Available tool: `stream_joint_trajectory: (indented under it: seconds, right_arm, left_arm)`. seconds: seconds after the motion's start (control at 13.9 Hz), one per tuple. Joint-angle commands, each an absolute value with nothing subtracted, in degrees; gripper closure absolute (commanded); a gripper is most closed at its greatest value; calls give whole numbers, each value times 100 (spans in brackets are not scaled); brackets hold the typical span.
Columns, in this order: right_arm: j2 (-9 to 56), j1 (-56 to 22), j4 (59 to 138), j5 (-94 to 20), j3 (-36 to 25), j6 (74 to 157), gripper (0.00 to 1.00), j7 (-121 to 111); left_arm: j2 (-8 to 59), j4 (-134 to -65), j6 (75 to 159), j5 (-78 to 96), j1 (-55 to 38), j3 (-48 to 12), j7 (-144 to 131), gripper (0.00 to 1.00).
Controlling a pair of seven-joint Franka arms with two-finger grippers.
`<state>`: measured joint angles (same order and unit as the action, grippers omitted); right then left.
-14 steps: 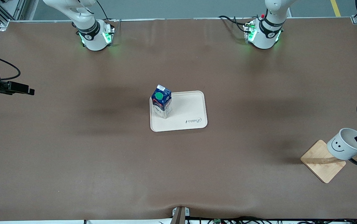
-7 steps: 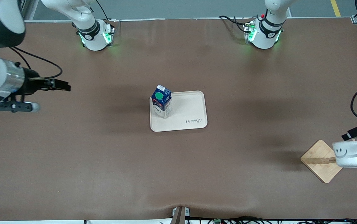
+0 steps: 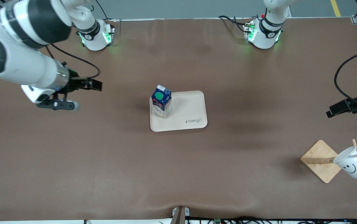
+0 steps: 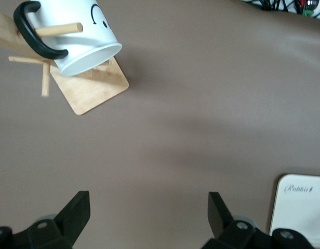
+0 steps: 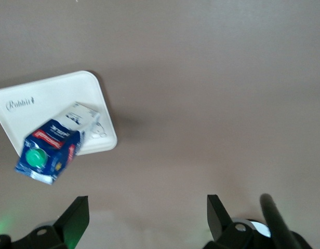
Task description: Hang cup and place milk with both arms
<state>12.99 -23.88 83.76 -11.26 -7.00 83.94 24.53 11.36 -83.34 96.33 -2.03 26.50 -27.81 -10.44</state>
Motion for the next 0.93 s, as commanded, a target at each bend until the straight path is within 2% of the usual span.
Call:
stream_joint_trajectory:
  seconds: [0.0, 0.36, 0.5, 0.65, 0.79, 0.86]
  right_arm:
    - [1528, -2872, 8341, -1239, -756, 8744, 0, 3232]
    - [1985, -3585, 8341, -1257, -747, 9218, 0, 5254]
    - [2179, -3726, 8350, -1650, -747, 9517, 0, 5387]
    - [2337, -3901, 8358, -1837, -747, 9956, 0, 6043]
    - [2443, -3999, 8411, -1819, -747, 9967, 0, 6135]
    - [2443, -4034, 8542, -1828, -747, 10019, 0, 6135]
  left_arm:
    - [818, -8376, 9265, -325, 2707, -2839, -1046, 0]
    - [589, -8200, 8623, -422, 2725, -2839, -1011, 0]
    - [335, -8279, 8596, -413, 2437, -2752, -1002, 0]
    - [299, -8332, 8412, -527, 1639, -2191, -1028, 0]
    - [159, -8550, 8393, -510, 961, -1585, -994, 0]
    - [36, -8717, 8411, -501, 392, -1086, -993, 0]
